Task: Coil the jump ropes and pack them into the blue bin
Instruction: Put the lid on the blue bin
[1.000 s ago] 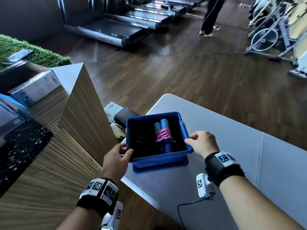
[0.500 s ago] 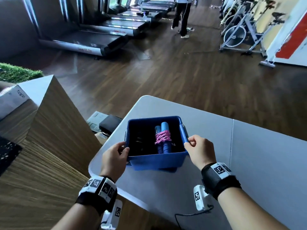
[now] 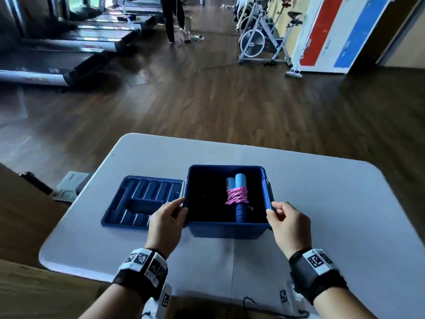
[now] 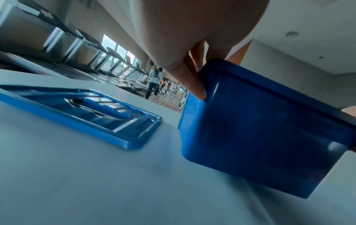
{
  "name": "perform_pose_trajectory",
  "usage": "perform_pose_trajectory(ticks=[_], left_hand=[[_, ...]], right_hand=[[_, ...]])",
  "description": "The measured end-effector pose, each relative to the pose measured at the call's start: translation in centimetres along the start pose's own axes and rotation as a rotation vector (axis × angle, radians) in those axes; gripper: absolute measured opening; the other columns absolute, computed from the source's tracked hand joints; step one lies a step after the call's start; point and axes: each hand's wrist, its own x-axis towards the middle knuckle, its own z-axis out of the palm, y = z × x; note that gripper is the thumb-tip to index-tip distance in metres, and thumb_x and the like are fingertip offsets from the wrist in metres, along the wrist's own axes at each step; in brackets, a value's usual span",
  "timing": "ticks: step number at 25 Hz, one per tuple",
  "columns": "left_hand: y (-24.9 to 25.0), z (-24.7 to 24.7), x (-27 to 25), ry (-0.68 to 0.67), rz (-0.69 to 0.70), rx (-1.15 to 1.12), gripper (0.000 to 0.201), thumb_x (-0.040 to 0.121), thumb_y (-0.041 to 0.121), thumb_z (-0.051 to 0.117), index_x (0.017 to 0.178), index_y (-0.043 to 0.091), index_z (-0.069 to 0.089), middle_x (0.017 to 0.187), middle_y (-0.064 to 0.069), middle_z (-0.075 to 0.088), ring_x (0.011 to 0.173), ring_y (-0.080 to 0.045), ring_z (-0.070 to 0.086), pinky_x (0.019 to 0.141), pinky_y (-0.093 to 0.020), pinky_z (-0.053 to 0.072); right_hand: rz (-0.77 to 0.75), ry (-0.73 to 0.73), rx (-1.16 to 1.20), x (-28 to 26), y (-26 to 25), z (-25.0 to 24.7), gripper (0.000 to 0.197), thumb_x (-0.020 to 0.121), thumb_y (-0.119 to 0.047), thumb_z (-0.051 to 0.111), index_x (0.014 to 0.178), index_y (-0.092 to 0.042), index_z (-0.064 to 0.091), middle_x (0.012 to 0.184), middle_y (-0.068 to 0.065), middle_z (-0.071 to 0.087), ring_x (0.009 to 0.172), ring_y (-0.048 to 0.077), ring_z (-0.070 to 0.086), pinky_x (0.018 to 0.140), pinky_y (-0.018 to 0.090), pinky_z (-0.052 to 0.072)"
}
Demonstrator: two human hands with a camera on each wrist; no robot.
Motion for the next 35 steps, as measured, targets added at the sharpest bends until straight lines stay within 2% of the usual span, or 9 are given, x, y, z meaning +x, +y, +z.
perform_pose_trajectory(ticks=[4, 9, 14, 18, 21, 25, 27, 32, 35], left_hand=[[1.6, 3.4, -2.8, -0.046, 0.036, -0.02, 0.029, 0.09, 0.008, 0.073, 0.118, 0.015, 0.074, 0.095, 0.009, 0.072, 0.086, 0.004, 0.064, 0.078, -0.012, 0.051], [2.5, 4.8, -4.6, 0.001, -0.017, -0.06, 0.025, 0.089, 0.01, 0.075, 0.112, 0.021, 0.075, 0.087, 0.01, 0.073, 0.079, 0.0, 0.066, 0.074, -0.02, 0.056], [2.2, 4.4, -4.4, -0.044, -0.088, -0.138, 0.021, 0.091, 0.017, 0.074, 0.108, 0.029, 0.074, 0.082, 0.007, 0.072, 0.069, -0.008, 0.068, 0.069, -0.042, 0.063], [1.8, 3.5, -3.8, -0.104, -0.079, -0.116, 0.013, 0.093, 0.023, 0.071, 0.101, 0.032, 0.074, 0.074, 0.011, 0.071, 0.066, -0.009, 0.066, 0.07, -0.043, 0.061], [0.7, 1.8, -2.6, -0.132, -0.097, -0.124, 0.007, 0.094, 0.028, 0.069, 0.098, 0.033, 0.073, 0.078, 0.008, 0.072, 0.073, -0.015, 0.069, 0.07, -0.043, 0.06], [-1.7, -2.6, 0.0, -0.082, -0.086, 0.023, 0.006, 0.093, 0.025, 0.069, 0.095, 0.027, 0.075, 0.08, 0.011, 0.072, 0.076, -0.007, 0.067, 0.073, -0.03, 0.053], [-4.4, -5.0, 1.9, -0.061, -0.086, 0.145, 0.005, 0.092, 0.025, 0.07, 0.095, 0.024, 0.075, 0.086, 0.009, 0.071, 0.079, -0.009, 0.065, 0.076, -0.03, 0.05], [-12.9, -10.9, 4.6, -0.106, -0.256, 0.455, 0.033, 0.091, 0.033, 0.069, 0.119, 0.018, 0.069, 0.119, -0.008, 0.063, 0.115, -0.03, 0.051, 0.099, -0.041, 0.045], [-15.7, -12.9, 4.9, -0.167, -0.294, 0.548, 0.055, 0.088, 0.033, 0.071, 0.137, 0.012, 0.057, 0.139, -0.012, 0.053, 0.126, -0.033, 0.044, 0.109, -0.042, 0.038]], right_hand=[[0.024, 0.031, -0.018, -2.1, 4.0, -3.1, 0.019, 0.08, -0.009, 0.081, 0.098, -0.01, 0.078, 0.079, 0.004, 0.078, 0.072, 0.023, 0.071, 0.074, 0.02, 0.044], [0.034, 0.012, 0.009, -3.3, 6.1, -4.6, 0.019, 0.079, -0.014, 0.084, 0.096, -0.014, 0.076, 0.075, -0.005, 0.074, 0.067, 0.016, 0.067, 0.065, 0.012, 0.038], [0.044, -0.004, -0.001, -3.1, 6.2, -4.8, 0.018, 0.078, -0.019, 0.085, 0.088, -0.019, 0.069, 0.077, -0.009, 0.068, 0.068, 0.013, 0.065, 0.067, 0.021, 0.048], [-0.014, 0.062, -0.14, -2.8, 4.8, -5.4, 0.02, 0.076, -0.02, 0.086, 0.089, -0.017, 0.07, 0.092, -0.002, 0.06, 0.08, 0.02, 0.062, 0.069, 0.027, 0.045], [-0.122, 0.04, -0.149, -2.0, 0.9, -4.8, 0.014, 0.079, -0.021, 0.081, 0.087, -0.019, 0.069, 0.092, -0.004, 0.059, 0.075, 0.017, 0.058, 0.064, 0.028, 0.047], [-0.317, -0.145, 0.038, -2.0, -7.0, 0.4, 0.011, 0.081, -0.018, 0.078, 0.082, -0.019, 0.067, 0.086, -0.009, 0.059, 0.066, 0.009, 0.055, 0.068, 0.024, 0.05], [-0.334, -0.269, 0.101, -2.7, -10.7, 4.4, 0.01, 0.08, -0.021, 0.077, 0.086, -0.018, 0.068, 0.087, -0.007, 0.06, 0.07, 0.008, 0.057, 0.073, 0.023, 0.05], [-0.086, -0.742, -0.027, -4.7, -18.0, 15.2, 0.045, 0.088, -0.04, 0.071, 0.122, -0.011, 0.064, 0.122, 0.005, 0.064, 0.11, 0.023, 0.062, 0.094, 0.028, 0.047], [0.059, -0.849, -0.191, -5.2, -18.4, 20.2, 0.054, 0.088, -0.045, 0.068, 0.125, -0.007, 0.059, 0.132, 0.013, 0.058, 0.118, 0.031, 0.059, 0.096, 0.032, 0.046]])
